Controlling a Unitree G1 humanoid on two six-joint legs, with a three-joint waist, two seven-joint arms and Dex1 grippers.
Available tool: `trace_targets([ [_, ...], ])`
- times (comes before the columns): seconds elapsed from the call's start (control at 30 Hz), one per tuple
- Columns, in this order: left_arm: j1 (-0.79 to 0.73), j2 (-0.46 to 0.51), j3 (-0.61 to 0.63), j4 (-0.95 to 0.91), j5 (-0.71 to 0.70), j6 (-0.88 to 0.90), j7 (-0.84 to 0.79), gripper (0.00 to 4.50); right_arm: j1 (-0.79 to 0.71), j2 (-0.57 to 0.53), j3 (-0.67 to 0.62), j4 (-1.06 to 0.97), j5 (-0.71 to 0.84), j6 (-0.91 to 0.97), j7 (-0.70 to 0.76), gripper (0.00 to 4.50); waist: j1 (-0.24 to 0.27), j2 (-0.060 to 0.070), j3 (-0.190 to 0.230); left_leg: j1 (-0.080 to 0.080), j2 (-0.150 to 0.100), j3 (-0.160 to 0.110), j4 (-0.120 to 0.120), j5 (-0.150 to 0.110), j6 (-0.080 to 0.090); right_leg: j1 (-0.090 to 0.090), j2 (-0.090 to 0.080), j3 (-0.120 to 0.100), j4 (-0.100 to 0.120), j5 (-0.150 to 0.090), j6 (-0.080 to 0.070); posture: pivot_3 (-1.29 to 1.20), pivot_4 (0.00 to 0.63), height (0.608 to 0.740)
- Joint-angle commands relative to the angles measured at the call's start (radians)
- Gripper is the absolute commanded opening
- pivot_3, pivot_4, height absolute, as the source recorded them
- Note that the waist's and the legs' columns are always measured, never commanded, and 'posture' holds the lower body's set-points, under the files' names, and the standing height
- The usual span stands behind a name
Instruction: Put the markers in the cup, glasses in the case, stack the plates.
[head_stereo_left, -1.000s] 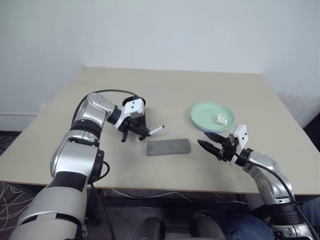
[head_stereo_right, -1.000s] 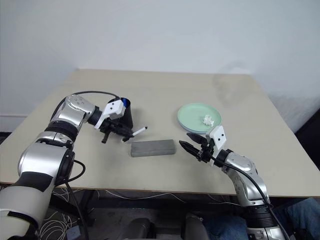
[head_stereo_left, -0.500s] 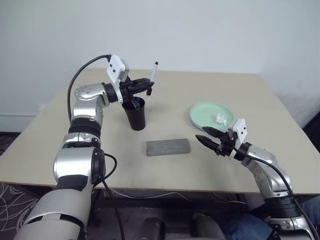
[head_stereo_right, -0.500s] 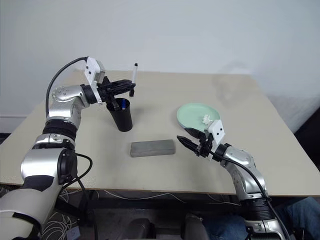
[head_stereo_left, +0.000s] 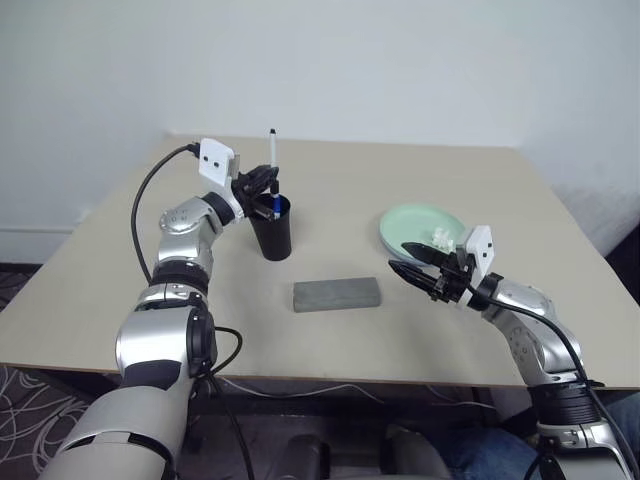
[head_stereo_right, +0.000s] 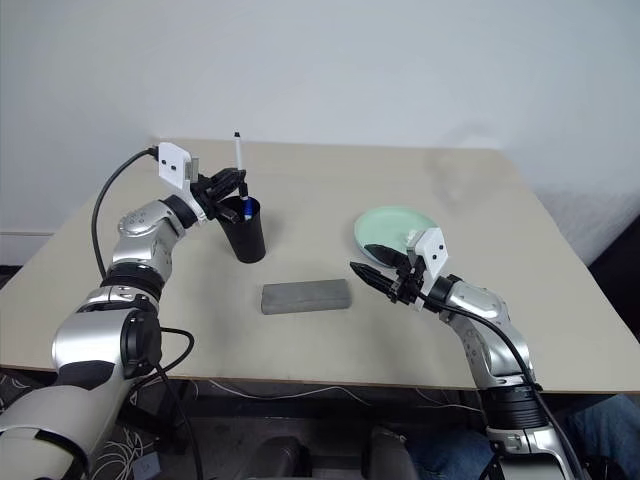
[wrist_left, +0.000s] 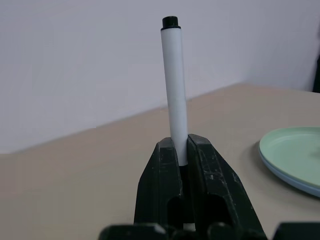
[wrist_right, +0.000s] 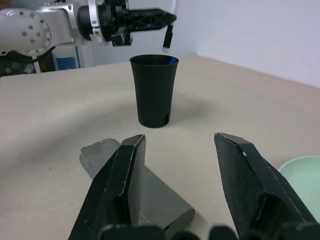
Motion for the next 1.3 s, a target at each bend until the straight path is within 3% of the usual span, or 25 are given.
trace_targets([
  [0.03,-0.018,-0.005,0.018,-0.005,-0.018,-0.022,0.016,0.27,0.001,-0.007,-0.013,-0.049,0.014,-0.011,-0.001,2.38,0.000,0.000,0.000,0.000,0.000,0.000,0.000,0.000,0.000,0.000,0.000,0.000,0.000,0.000,0.000,0.00,0.000,0.721],
  [0.33,-0.024,-0.021,0.031,-0.002,-0.027,-0.008,0.010,3.11,0.002,-0.007,-0.012,-0.048,0.011,-0.010,-0.004,2.38,0.000,0.000,0.000,0.000,0.000,0.000,0.000,0.000,0.000,0.000,0.000,0.000,0.000,0.000,0.000,0.00,0.000,0.721],
  [0.67,-0.014,-0.018,0.043,-0.034,-0.044,-0.005,-0.020,3.11,-0.007,-0.003,-0.010,-0.040,0.013,-0.011,0.000,2.38,0.000,0.000,0.000,0.000,0.000,0.000,0.000,0.000,0.000,0.000,0.000,0.000,0.000,0.000,0.000,0.00,0.000,0.721],
  [0.83,0.007,0.005,0.074,-0.135,-0.106,0.026,-0.070,3.11,-0.019,-0.005,-0.023,-0.027,0.012,-0.012,-0.010,2.38,0.000,0.000,0.000,0.000,0.001,0.000,0.000,0.000,0.000,0.000,0.000,0.000,0.000,0.000,0.000,0.00,0.000,0.721],
  [0.97,0.119,0.027,0.082,-0.379,-0.165,0.110,-0.089,3.11,-0.040,-0.011,-0.044,-0.001,0.011,-0.016,-0.022,2.38,-0.003,0.000,0.000,0.000,0.002,0.000,0.000,0.000,0.000,0.000,0.000,0.000,0.000,0.000,0.000,0.00,0.000,0.721],
  [1.07,0.289,0.044,0.092,-0.666,-0.201,0.210,-0.031,3.11,-0.061,-0.016,-0.061,0.039,0.002,-0.026,-0.036,2.38,-0.009,0.001,0.000,0.001,0.002,0.001,-0.002,0.000,0.000,0.000,-0.001,0.002,0.000,0.000,0.000,0.00,0.000,0.721],
  [1.3,0.656,0.054,0.050,-1.134,-0.232,0.396,0.035,3.11,-0.103,-0.061,-0.107,0.161,-0.012,-0.069,-0.023,2.38,-0.001,0.001,-0.001,0.001,0.002,0.001,-0.002,0.000,-0.001,0.000,-0.001,0.001,-0.001,0.001,-0.002,0.00,0.000,0.721],
])
